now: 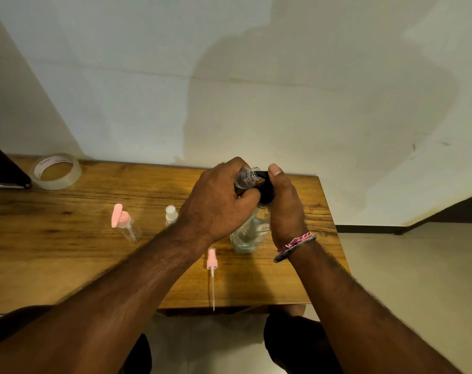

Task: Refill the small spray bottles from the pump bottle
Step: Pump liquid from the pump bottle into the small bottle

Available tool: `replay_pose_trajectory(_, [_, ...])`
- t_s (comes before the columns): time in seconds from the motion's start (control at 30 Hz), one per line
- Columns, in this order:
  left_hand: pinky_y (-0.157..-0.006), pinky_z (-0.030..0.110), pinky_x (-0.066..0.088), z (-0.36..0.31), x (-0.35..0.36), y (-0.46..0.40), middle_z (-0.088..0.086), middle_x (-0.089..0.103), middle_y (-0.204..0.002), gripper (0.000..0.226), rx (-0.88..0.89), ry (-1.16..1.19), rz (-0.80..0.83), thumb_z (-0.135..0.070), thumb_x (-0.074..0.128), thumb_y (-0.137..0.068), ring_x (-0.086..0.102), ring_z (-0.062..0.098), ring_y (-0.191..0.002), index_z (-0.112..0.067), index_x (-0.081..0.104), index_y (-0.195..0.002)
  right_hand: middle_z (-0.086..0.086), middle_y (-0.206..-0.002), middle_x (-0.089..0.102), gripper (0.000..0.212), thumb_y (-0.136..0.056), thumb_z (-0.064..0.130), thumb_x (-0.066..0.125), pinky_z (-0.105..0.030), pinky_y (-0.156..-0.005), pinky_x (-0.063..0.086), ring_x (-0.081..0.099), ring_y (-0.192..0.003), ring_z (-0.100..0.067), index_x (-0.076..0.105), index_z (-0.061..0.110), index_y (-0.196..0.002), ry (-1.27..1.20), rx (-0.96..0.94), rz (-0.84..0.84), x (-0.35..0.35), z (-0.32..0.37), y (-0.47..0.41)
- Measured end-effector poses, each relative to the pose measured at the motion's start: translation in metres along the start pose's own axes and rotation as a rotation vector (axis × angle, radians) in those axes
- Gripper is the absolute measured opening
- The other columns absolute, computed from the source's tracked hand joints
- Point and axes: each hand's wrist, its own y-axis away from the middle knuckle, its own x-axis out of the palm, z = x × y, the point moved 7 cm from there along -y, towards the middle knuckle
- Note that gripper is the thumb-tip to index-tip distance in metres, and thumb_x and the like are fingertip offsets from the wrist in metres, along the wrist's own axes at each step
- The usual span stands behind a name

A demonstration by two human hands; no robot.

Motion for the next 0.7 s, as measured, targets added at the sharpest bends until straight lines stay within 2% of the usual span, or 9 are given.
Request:
replay_pose_trajectory(0.07, [-0.058,0.019,0.036,-0.0014,-0.0014,-0.0003,-0.009,0.062,-0.081,0.013,0.004,0.002,-0.004,-0.020,0.070,-0.089,0.057,0.008,-0.069,-0.024,0.061,-0.098,0.008,-0.084,0.079,0.044,-0.093,0.054,0.042,-0.028,-0.082,0.052,0.073,-0.086,-0.004,0.081,0.043,-0.077,-0.015,0.002,0.008,0.0010,0.0001,0.0007])
replay_pose_trajectory(0.23, [-0.060,0.024,0.040,-0.0002,-0.0034,-0.0004,-0.008,0.064,-0.083,0.013,0.003,0.007,-0.007,-0.021,0.071,-0.089,0.058,0.009,-0.071,-0.024,0.062,-0.098,0.001,-0.090,0.080,0.045,-0.094,0.059,0.044,-0.033,-0.086,0.055,0.075,-0.093,-0.013,0.082,0.038,-0.082,-0.027,-0.004,0.002,0.0018,0.0016,0.0003])
replay_pose_trajectory(0.53, [-0.062,0.029,0.048,0.0024,-0.0066,-0.0009,-0.009,0.066,-0.087,0.015,0.009,-0.033,-0.025,-0.025,0.073,-0.089,0.062,0.010,-0.078,-0.024,0.065,-0.101,-0.002,-0.089,0.079,0.047,-0.093,0.059,0.043,-0.027,-0.080,0.053,0.075,-0.089,-0.012,0.082,0.035,-0.081,-0.020,-0.016,-0.015,0.0009,0.0006,-0.0019])
replay_pose_trajectory(0.7, [-0.062,0.026,0.042,0.0027,-0.0073,-0.0004,-0.011,0.064,-0.086,0.015,0.008,-0.054,-0.024,-0.025,0.074,-0.088,0.060,0.007,-0.078,-0.025,0.064,-0.099,0.004,-0.082,0.078,0.043,-0.092,0.049,0.044,-0.019,-0.072,0.054,0.073,-0.084,-0.006,0.082,0.036,-0.077,-0.026,-0.017,-0.038,-0.0007,0.0009,-0.0013])
